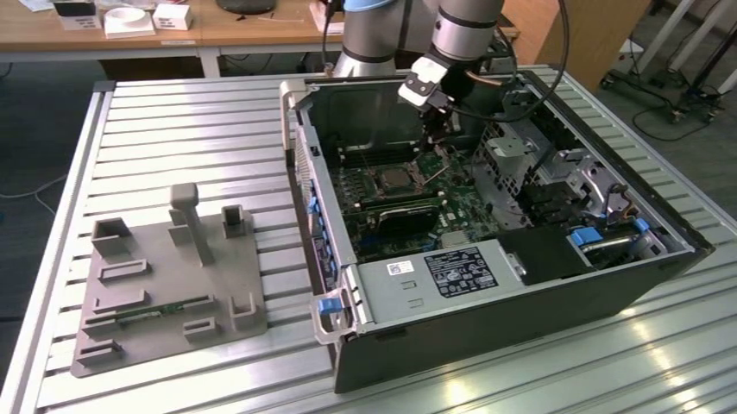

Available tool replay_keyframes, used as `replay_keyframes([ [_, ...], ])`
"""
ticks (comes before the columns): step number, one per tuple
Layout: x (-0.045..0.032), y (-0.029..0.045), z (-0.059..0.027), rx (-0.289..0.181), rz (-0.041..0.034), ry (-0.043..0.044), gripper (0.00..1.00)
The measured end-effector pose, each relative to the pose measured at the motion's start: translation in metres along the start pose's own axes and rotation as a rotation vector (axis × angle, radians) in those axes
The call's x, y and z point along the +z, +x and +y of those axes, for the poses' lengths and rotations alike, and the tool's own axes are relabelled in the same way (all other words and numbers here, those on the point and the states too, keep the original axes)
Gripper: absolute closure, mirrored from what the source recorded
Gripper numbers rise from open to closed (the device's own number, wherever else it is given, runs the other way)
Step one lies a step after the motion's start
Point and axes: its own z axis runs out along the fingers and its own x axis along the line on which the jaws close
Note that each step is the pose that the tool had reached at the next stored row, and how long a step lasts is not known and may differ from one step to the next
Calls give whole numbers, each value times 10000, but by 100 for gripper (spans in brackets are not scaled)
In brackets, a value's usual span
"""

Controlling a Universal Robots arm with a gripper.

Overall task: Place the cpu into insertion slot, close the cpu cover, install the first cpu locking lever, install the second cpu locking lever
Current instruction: 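Close the cpu cover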

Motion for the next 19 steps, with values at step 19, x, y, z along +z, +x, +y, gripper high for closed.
replay_keyframes([
  [19, -29, 41, 143, 0, -43, -9, 90],
])
